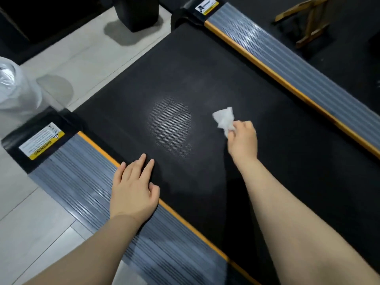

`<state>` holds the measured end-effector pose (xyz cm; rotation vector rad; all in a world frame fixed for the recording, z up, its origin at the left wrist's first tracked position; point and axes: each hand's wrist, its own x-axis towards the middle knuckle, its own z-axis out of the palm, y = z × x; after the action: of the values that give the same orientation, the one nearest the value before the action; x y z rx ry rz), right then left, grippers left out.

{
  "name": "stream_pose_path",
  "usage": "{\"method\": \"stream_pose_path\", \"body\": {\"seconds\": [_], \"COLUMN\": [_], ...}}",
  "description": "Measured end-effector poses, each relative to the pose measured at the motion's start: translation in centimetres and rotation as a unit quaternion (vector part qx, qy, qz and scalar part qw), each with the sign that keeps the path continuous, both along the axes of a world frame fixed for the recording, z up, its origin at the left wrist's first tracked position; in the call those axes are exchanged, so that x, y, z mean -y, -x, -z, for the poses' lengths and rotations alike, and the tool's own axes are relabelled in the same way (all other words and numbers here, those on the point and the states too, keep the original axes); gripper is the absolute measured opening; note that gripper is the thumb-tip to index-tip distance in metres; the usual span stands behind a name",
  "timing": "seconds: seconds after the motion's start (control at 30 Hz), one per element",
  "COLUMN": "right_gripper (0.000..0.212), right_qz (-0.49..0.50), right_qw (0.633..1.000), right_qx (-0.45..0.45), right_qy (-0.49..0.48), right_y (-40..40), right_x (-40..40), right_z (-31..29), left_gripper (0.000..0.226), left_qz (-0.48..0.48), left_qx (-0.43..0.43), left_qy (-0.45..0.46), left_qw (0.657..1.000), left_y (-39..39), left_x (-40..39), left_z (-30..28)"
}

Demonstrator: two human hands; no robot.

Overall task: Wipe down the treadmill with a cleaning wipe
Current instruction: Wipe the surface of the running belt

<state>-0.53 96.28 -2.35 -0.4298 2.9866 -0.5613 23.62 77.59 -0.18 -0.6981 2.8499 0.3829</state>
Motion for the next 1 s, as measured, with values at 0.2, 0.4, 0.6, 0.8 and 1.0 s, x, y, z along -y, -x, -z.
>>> {"method": "stream_pose_path", "body": {"seconds": [0.2,0.4,0.6,0.8,1.0], "right_gripper": [0.016,0.019,0.021,0.015,0.012], "right_qz": [-0.144,-0.424,-0.002,-0.401,-0.418], "right_qw": [0.986,0.902,0.999,0.913,0.907], "right_qx": [0.034,0.076,-0.014,0.039,0.0], "right_qy": [0.078,0.029,-0.032,0.065,0.057], "right_y": [-7.5,-7.4,3.8,-5.2,2.6], "right_x": [2.9,1.6,1.0,0.4,0.1], "right_z": [0.5,-0.6,-0.2,0.3,0.3], "left_gripper": [0.063,0.062,0.063,0.064,0.069], "left_qz": [-0.003,-0.009,-0.031,-0.096,-0.078], "left_qx": [-0.022,-0.051,-0.069,-0.039,-0.006], "left_qy": [-0.002,-0.007,0.017,0.032,0.043], "left_qw": [1.0,0.999,0.997,0.994,0.996], "left_y": [-0.1,-0.3,-0.4,1.5,4.1], "left_x": [0.2,0.0,-0.1,-3.7,-10.6], "left_z": [0.4,0.6,1.2,0.3,2.3]}}
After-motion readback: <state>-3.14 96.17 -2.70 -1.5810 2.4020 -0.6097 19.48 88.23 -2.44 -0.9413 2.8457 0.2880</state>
